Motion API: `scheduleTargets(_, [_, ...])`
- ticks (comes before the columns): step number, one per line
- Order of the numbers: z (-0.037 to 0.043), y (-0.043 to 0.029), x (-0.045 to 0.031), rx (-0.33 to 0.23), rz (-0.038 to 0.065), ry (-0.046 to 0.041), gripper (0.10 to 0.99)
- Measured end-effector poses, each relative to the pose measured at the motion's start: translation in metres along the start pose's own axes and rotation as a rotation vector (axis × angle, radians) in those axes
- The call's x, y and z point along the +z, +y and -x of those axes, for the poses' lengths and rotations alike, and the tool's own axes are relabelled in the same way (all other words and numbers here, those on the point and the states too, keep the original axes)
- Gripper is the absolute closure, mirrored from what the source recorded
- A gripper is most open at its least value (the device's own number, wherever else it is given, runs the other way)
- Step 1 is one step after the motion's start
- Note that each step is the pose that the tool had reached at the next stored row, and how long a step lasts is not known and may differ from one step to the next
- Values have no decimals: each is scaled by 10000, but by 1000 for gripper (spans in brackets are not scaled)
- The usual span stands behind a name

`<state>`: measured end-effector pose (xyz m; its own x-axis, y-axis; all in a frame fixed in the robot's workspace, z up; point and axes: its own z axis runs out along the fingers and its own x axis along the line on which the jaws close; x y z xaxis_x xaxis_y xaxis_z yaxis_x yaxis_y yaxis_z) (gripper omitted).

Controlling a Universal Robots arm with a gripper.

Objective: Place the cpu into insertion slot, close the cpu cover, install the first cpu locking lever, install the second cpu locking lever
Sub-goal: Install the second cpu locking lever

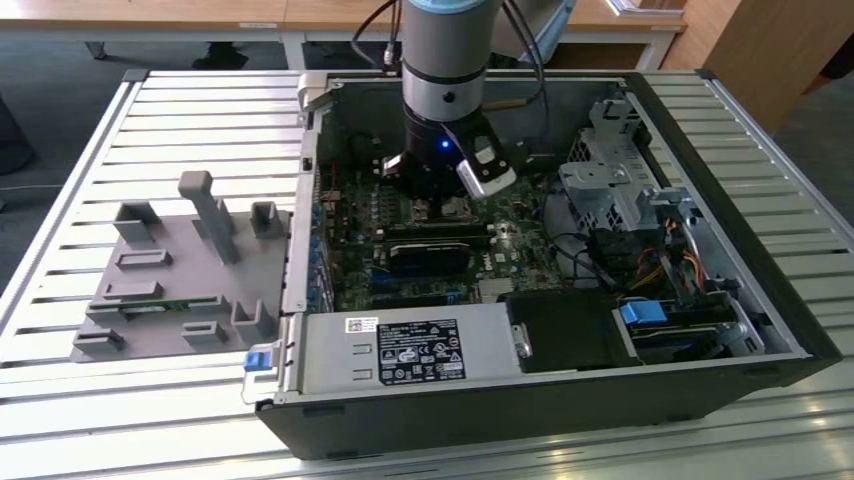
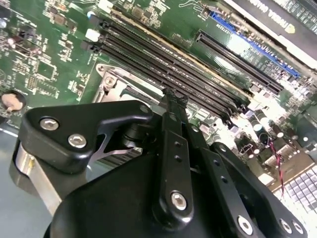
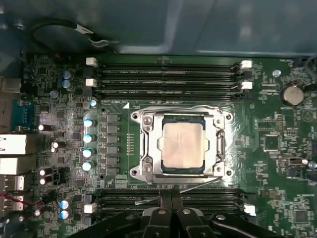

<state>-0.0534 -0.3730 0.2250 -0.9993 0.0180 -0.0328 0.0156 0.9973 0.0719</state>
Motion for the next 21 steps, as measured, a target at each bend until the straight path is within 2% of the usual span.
scheduleTargets(4, [-15,-5,52,0,19,3,965])
scheduleTargets(7, [-33,-42,58,5,144,4,965])
scheduleTargets(11, [-84,-74,60,11,230,6,965])
scheduleTargets(16, [-162,-81,91,17,315,6,965])
scheduleTargets(21, [-186,-86,151,20,372,8,965])
